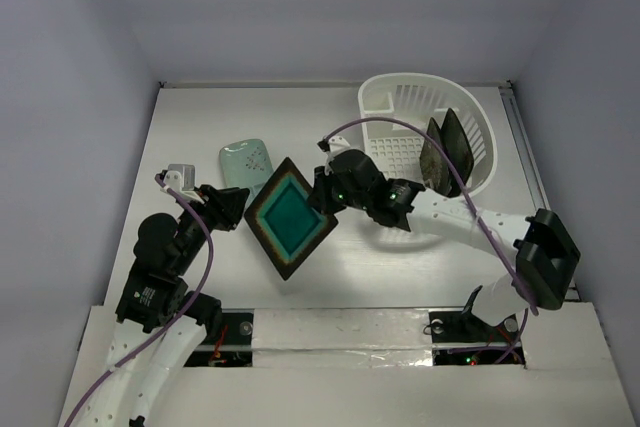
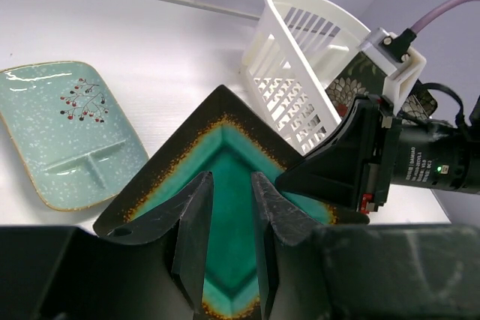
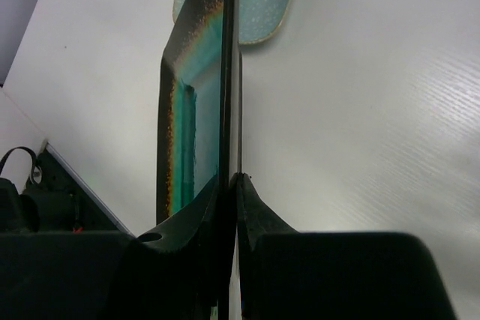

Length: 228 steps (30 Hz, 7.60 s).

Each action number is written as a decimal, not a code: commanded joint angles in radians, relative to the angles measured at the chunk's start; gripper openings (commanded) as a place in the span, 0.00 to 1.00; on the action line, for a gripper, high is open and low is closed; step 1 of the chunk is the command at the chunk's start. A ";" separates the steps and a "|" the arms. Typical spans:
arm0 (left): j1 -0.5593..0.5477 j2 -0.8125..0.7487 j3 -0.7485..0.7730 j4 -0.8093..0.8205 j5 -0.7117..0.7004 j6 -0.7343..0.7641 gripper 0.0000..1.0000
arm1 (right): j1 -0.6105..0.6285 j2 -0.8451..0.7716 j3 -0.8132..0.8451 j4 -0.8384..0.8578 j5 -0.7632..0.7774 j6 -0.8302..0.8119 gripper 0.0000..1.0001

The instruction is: Unload the plates from the dish rack

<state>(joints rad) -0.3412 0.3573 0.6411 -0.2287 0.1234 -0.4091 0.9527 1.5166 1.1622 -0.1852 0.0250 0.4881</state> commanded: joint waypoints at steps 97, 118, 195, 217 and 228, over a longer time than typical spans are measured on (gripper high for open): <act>-0.007 -0.004 0.009 0.040 0.001 -0.010 0.24 | 0.023 -0.173 0.019 -0.270 0.659 0.018 0.00; -0.007 -0.040 0.011 0.034 -0.010 -0.010 0.26 | -0.479 -0.251 0.122 -0.522 0.721 -0.184 0.72; -0.025 -0.023 0.006 0.040 -0.010 -0.013 0.27 | -0.170 -0.447 0.248 -0.236 0.387 -0.189 0.00; 0.034 0.011 0.009 0.040 -0.019 -0.008 0.34 | 0.001 -0.156 -0.170 0.452 0.035 0.214 0.00; 0.034 0.008 0.008 0.042 -0.013 -0.010 0.39 | 0.001 -0.039 -0.213 0.501 0.075 0.283 0.00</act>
<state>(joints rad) -0.3122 0.3603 0.6411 -0.2291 0.1009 -0.4171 0.9497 1.4998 0.9348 0.0761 0.0952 0.6949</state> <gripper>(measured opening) 0.383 0.171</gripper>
